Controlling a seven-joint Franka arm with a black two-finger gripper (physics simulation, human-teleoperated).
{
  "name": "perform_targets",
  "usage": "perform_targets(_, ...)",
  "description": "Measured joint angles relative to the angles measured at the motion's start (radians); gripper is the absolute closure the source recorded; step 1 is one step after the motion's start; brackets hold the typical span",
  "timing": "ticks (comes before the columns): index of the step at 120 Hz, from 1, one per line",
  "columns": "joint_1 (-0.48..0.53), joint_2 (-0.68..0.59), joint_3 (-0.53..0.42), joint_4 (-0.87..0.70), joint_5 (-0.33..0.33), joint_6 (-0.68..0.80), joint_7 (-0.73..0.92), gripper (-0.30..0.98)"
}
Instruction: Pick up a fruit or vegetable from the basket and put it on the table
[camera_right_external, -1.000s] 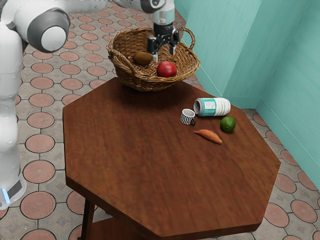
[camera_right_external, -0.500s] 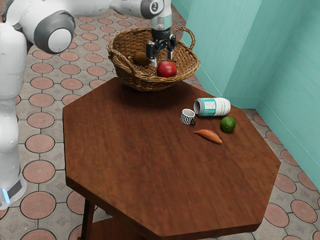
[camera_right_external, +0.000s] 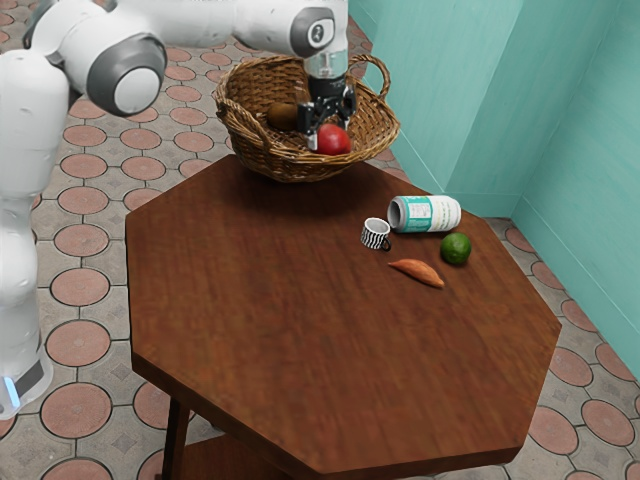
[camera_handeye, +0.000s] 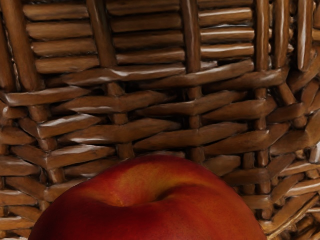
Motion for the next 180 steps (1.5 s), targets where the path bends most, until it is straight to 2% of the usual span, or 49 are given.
perform_targets(17,0.007,0.018,0.0,0.001,-0.015,0.005,0.003,0.0)
perform_targets(29,0.009,0.017,0.0,0.001,-0.022,0.007,0.005,0.15)
perform_targets(39,0.007,0.009,0.0,0.001,-0.024,0.008,0.005,0.2)
perform_targets(56,0.001,-0.049,0.002,0.0,-0.019,0.007,0.006,0.24)
perform_targets(66,-0.023,-0.115,0.003,-0.002,0.006,0.005,0.005,0.23)
perform_targets(73,-0.087,-0.164,0.003,-0.003,0.052,0.005,-0.002,0.23)
perform_targets(90,-0.32,-0.228,0.002,-0.001,0.178,0.004,-0.045,0.22)
perform_targets(110,-0.545,-0.213,-0.006,-0.001,0.263,0.004,-0.123,0.23)
perform_targets(122,-0.617,-0.206,-0.021,-0.002,0.285,0.004,-0.174,0.23)
perform_targets(134,-0.628,-0.19,-0.033,-0.003,0.294,0.004,-0.22,0.23)
perform_targets(149,-0.592,-0.176,-0.036,-0.003,0.298,0.005,-0.269,0.23)
perform_targets(157,-0.578,-0.171,-0.036,-0.003,0.299,0.006,-0.29,0.11)
perform_targets(180,-0.576,-0.166,-0.035,-0.003,0.302,0.009,-0.339,0.03)
